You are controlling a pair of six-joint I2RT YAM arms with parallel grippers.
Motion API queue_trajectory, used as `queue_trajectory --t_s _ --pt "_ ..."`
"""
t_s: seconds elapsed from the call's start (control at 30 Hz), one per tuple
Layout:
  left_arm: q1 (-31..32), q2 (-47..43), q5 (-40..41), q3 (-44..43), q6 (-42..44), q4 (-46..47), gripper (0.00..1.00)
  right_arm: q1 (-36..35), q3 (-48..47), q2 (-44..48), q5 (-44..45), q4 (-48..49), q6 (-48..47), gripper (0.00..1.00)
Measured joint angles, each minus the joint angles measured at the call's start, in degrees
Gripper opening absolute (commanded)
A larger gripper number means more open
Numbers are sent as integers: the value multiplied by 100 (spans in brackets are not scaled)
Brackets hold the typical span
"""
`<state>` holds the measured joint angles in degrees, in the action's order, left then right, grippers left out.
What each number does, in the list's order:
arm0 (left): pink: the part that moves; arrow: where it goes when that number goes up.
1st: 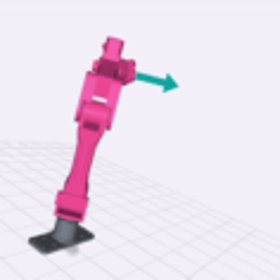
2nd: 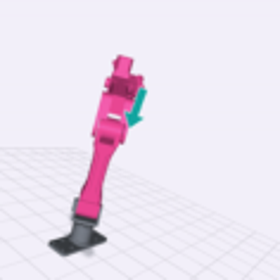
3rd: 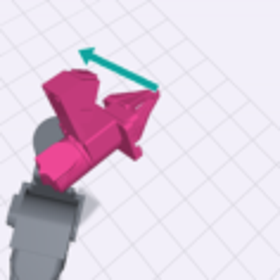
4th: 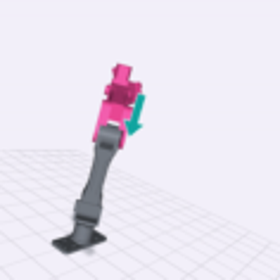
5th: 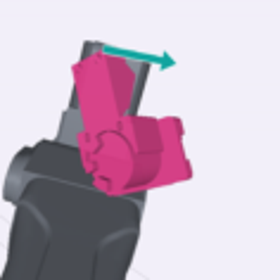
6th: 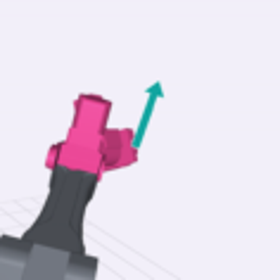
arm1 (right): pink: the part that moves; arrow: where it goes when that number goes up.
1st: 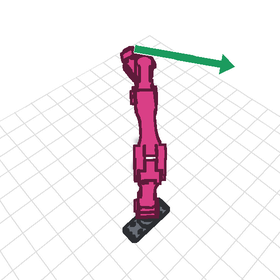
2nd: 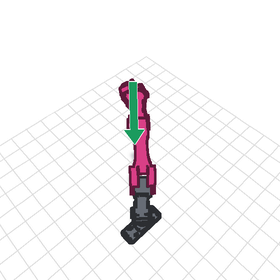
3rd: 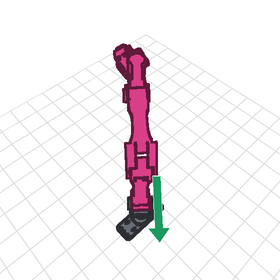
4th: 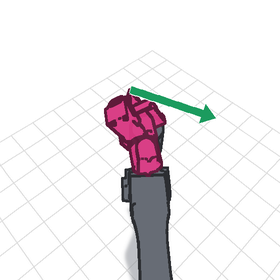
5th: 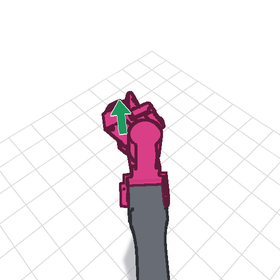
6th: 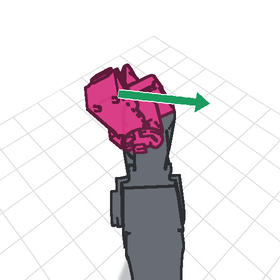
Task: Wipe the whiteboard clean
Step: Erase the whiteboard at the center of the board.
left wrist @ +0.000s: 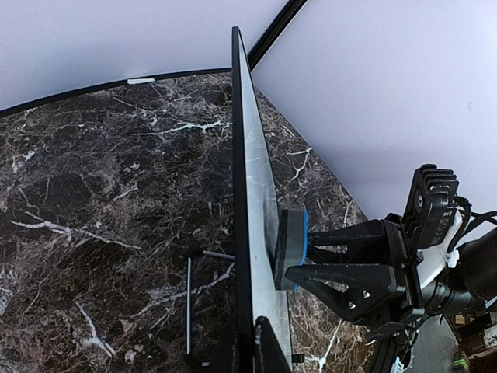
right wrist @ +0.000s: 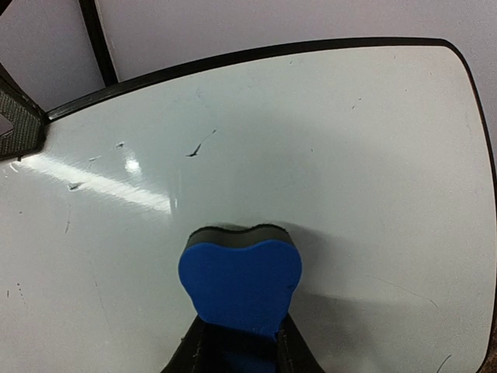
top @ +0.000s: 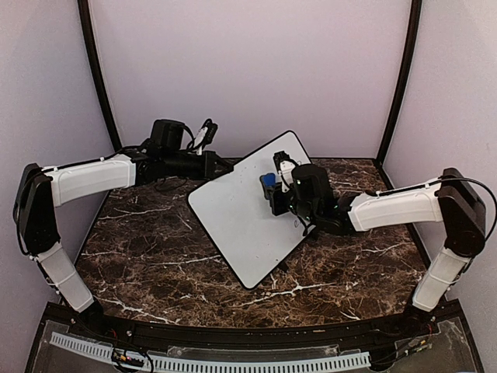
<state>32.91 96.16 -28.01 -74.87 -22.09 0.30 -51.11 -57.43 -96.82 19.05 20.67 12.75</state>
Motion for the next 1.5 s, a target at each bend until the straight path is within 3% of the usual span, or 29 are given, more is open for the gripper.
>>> queue_trajectory --t_s 1.5 --pt "22 11 -7 -20 46 -9 0 -17 -122 72 -48 -358 -24 23"
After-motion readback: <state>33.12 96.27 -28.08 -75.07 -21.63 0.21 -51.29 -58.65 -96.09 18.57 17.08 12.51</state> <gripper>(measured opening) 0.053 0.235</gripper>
